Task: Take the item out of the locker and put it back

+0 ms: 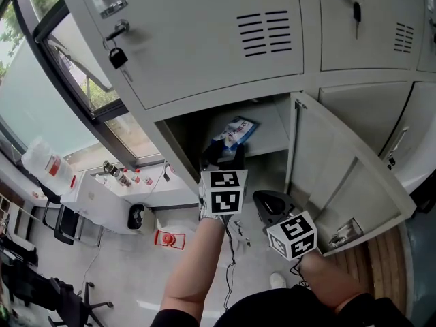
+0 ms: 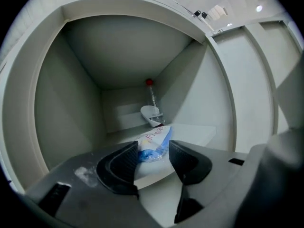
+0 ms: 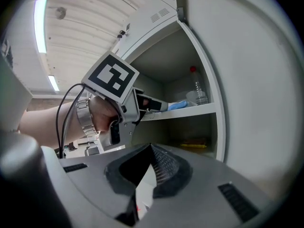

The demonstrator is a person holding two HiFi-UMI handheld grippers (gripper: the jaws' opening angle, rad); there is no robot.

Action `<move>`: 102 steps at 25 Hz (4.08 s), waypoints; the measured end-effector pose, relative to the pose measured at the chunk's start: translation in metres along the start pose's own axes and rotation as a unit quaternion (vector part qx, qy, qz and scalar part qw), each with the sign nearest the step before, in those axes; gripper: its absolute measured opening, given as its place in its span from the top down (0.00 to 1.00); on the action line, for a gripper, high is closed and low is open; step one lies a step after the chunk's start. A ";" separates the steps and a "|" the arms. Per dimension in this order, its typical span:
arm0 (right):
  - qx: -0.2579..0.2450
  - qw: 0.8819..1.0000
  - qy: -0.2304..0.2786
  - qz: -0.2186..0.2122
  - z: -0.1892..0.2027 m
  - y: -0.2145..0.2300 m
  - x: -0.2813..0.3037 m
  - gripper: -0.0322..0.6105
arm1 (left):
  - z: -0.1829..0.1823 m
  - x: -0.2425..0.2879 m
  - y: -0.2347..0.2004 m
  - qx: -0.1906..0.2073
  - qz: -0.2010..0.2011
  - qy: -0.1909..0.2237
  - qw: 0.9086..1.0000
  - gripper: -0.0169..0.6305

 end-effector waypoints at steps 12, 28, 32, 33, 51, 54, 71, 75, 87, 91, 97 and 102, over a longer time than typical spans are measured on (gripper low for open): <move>0.000 1.000 -0.007 -0.003 0.004 -0.002 0.002 0.87 | 0.005 0.002 -0.009 -0.015 -0.025 0.006 1.000 0.75; -0.006 1.000 -0.013 -0.002 0.006 -0.016 -0.002 0.87 | 0.014 -0.024 -0.008 -0.023 -0.011 0.026 0.999 0.86; -0.006 1.000 -0.012 0.000 0.008 -0.024 -0.006 0.87 | 0.017 -0.038 -0.004 -0.021 0.000 0.033 0.999 0.86; -0.006 1.000 -0.012 0.001 0.008 -0.026 -0.007 0.87 | 0.019 -0.042 -0.003 -0.021 0.002 0.035 0.999 0.87; -0.001 1.000 -0.008 0.021 0.023 -0.088 -0.049 0.87 | 0.059 -0.170 0.011 -0.021 0.037 0.065 0.997 0.87; -0.004 1.000 -0.007 0.024 0.026 -0.103 -0.059 0.87 | 0.068 -0.197 0.013 -0.023 0.041 0.071 0.996 0.87; -0.003 0.999 -0.007 0.042 0.058 -0.186 -0.112 0.87 | 0.148 -0.318 0.028 -0.036 0.068 0.060 0.995 0.88; 0.001 0.999 -0.008 0.052 0.065 -0.197 -0.122 0.87 | 0.166 -0.334 0.033 -0.036 0.081 0.055 0.995 0.88; -0.010 0.997 -0.010 0.075 0.065 -0.208 -0.147 0.87 | 0.185 -0.358 0.046 -0.044 0.103 0.066 0.991 0.88; -0.009 0.997 -0.003 0.077 0.063 -0.207 -0.149 0.87 | 0.180 -0.357 0.047 -0.042 0.102 0.071 0.991 0.88; -0.006 0.997 -0.002 0.075 0.064 -0.205 -0.150 0.87 | 0.177 -0.356 0.048 -0.036 0.100 0.068 0.992 0.88; -0.003 0.997 0.001 0.077 0.062 -0.201 -0.149 0.87 | 0.174 -0.351 0.050 -0.036 0.102 0.068 0.992 0.88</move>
Point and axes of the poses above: the fingertips, and each gripper's own axes: x forward along the fingers, y to its right, z out of its underside, the point moved 9 cm from there along -x, backward along the fingers, and after that the axes turned 8 degrees about -y, right-handed, at the moved point
